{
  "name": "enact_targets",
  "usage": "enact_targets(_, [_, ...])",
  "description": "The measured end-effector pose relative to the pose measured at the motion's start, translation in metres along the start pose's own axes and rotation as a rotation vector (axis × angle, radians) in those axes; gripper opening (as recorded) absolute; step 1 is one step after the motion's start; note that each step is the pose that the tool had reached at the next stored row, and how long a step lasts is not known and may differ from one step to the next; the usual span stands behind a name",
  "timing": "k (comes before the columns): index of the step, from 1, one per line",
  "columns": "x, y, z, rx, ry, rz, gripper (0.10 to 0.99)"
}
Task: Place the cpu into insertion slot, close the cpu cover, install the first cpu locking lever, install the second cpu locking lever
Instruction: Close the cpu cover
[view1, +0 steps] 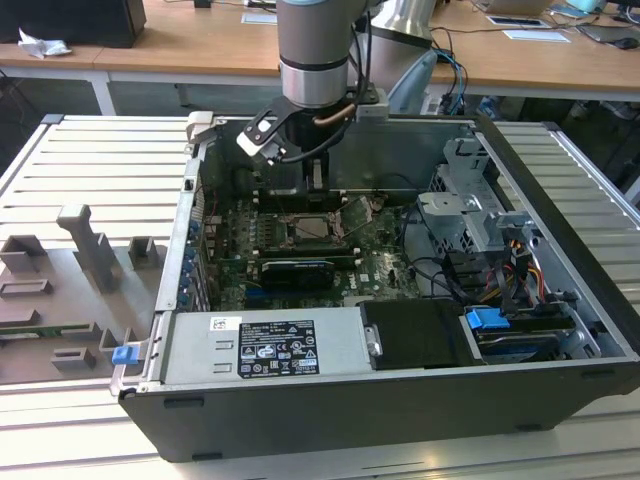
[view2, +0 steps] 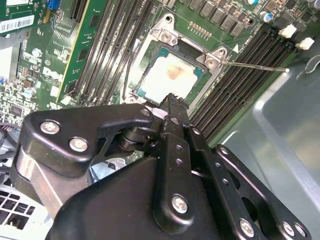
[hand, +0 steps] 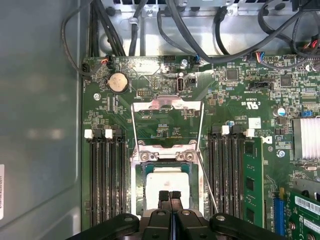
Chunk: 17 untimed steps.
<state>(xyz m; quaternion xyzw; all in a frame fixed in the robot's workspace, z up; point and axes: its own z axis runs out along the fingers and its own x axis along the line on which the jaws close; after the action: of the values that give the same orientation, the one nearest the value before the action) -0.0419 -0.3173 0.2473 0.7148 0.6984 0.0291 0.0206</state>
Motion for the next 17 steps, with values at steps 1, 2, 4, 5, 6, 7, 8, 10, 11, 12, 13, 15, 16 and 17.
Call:
enact_targets(1, [0.0,0.0,-0.0005,0.0,0.0,0.0,0.106])
enact_targets(2, [0.0,0.0001,-0.0012,0.0,0.0,0.0,0.106])
enact_targets(4, [0.0,0.0002,-0.0028,0.0,0.0,0.0,0.106])
enact_targets(5, [0.0001,0.0002,-0.0033,0.0,0.0,0.0,0.106])
enact_targets(6, [0.0,0.0003,-0.0038,0.0,0.0,0.0,0.106])
enact_targets(7, [0.0001,0.0003,-0.0043,0.0,0.0,0.0,0.106])
enact_targets(8, [0.0001,0.0003,-0.0047,0.0,0.0,0.0,0.106])
enact_targets(10, [0.0001,0.0004,-0.0059,0.0,0.0,0.0,0.106])
enact_targets(11, [0.0001,0.0004,-0.0063,0.0,0.0,0.0,0.106])
enact_targets(12, [0.0001,0.0005,-0.0065,0.0,0.0002,0.0,0.106])
enact_targets(13, [0.0001,0.0005,-0.0071,0.0,0.0,0.0,0.106])
enact_targets(15, [0.0001,0.0005,-0.0076,0.0,0.0,0.0,0.106])
enact_targets(16, [0.0001,0.0006,-0.008,0.0,0.0,0.0,0.106])
enact_targets(17, [0.0001,0.0006,-0.0084,0.0,0.0,0.0,0.106])
